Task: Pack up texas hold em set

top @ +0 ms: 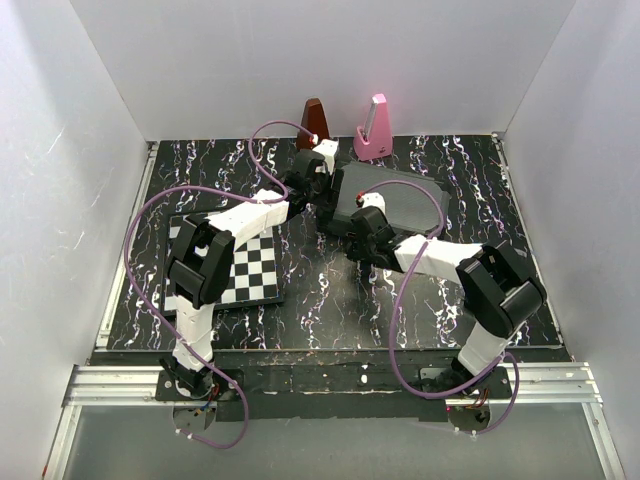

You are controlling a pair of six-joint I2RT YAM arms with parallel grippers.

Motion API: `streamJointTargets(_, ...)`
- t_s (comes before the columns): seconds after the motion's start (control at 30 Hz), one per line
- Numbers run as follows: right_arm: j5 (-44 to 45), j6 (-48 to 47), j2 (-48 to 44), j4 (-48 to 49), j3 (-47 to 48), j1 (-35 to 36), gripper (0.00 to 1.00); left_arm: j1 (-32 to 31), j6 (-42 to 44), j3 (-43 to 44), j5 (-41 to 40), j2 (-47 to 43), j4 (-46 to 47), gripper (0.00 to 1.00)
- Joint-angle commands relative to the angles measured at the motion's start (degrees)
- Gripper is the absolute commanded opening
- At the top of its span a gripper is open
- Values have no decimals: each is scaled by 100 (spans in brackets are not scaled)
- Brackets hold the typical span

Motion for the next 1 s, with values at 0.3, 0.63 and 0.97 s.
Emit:
streamJointTargets(0.3, 1367, 124, 496, 163, -138, -202, 17, -65, 232, -181, 1, 291, -931, 60)
streamJointTargets(0.63, 1860, 273, 628, -72, -15, -298, 17, -65, 241, -190, -8, 282, -931, 60)
streamJointTargets(0.97, 1264, 54, 461, 233, -33, -378, 19, -65, 241, -155, 36, 247, -949, 61)
